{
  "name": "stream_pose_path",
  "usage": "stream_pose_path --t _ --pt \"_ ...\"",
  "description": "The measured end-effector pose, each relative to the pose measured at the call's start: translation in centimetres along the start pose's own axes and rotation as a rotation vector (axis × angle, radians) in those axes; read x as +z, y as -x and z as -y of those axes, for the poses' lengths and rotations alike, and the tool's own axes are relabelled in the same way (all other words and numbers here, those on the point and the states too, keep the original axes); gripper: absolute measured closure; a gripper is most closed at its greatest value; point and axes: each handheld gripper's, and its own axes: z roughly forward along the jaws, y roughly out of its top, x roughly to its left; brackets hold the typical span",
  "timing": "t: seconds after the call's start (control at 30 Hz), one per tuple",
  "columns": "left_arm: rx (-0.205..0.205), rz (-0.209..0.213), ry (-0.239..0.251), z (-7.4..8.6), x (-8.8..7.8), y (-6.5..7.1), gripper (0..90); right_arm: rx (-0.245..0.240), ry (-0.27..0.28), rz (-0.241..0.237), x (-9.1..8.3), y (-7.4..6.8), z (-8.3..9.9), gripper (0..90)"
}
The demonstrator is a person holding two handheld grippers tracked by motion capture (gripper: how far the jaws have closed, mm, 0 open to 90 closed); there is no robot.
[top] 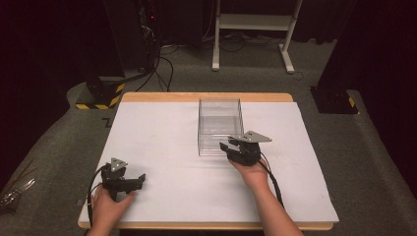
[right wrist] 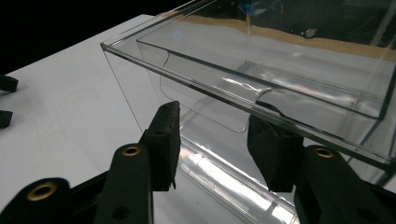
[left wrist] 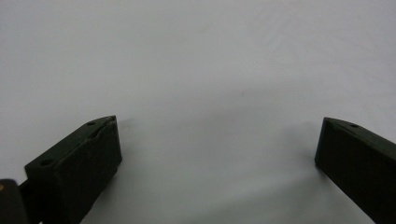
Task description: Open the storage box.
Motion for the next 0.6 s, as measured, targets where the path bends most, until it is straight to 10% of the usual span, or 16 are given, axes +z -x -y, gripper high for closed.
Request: stream_pose_path --t 0.6 --pt "0.004 0.001 -0.003 0.0 0.0 0.0 0.5 -0.023 0.026 -0.061 -1.1 0.8 0.9 77.0"
